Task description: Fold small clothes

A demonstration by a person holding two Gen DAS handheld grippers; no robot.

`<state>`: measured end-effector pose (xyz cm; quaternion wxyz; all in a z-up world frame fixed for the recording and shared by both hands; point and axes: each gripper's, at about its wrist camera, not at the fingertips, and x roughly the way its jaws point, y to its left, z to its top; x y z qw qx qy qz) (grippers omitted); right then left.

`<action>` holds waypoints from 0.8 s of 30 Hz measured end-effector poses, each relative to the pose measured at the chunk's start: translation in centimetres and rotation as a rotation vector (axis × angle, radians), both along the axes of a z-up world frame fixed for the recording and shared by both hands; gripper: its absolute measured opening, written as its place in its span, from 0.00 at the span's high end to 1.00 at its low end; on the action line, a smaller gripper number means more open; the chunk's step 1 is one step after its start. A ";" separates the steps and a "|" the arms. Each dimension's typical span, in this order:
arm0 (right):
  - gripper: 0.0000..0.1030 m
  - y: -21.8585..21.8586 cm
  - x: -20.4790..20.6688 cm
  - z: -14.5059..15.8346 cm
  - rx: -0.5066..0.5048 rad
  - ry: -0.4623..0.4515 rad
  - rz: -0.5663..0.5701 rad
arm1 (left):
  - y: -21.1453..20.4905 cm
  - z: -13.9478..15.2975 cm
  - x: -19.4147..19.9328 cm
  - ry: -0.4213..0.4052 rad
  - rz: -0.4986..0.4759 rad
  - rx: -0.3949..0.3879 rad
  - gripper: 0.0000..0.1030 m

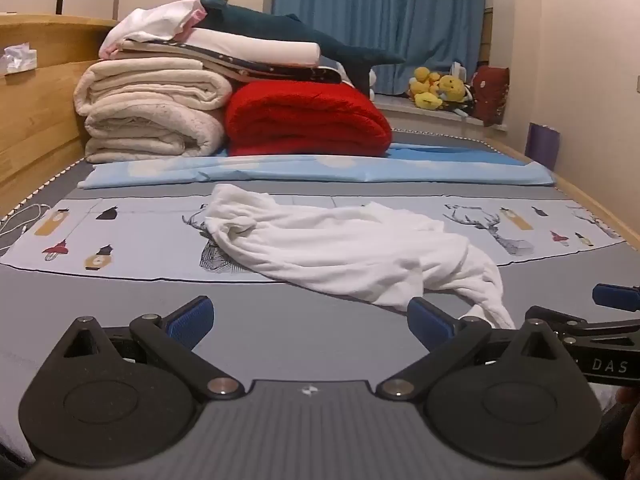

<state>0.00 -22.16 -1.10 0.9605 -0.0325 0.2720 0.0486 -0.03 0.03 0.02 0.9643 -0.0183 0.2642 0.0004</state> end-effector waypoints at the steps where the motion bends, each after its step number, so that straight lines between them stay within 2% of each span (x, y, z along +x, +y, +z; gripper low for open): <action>1: 0.07 0.0 0.2 0.0 -0.010 0.000 -0.003 | 0.0 0.0 0.0 0.000 -0.004 -0.002 0.00; 4: 0.07 -0.1 0.4 -0.1 -0.019 -0.006 -0.011 | 0.0 0.1 -0.2 -0.003 -0.009 -0.006 0.00; 9: 0.07 0.2 0.5 -0.5 -0.021 -0.007 -0.010 | 1.7 -0.5 0.4 0.035 0.004 -0.063 0.00; 13: 0.07 0.5 0.4 -0.4 -0.031 -0.023 -0.007 | -0.1 -1.1 0.9 0.041 0.026 -0.028 0.00; 24: 0.07 -0.3 0.9 -0.7 -0.034 -0.009 -0.013 | -0.5 -1.5 1.0 0.051 0.027 -0.018 0.00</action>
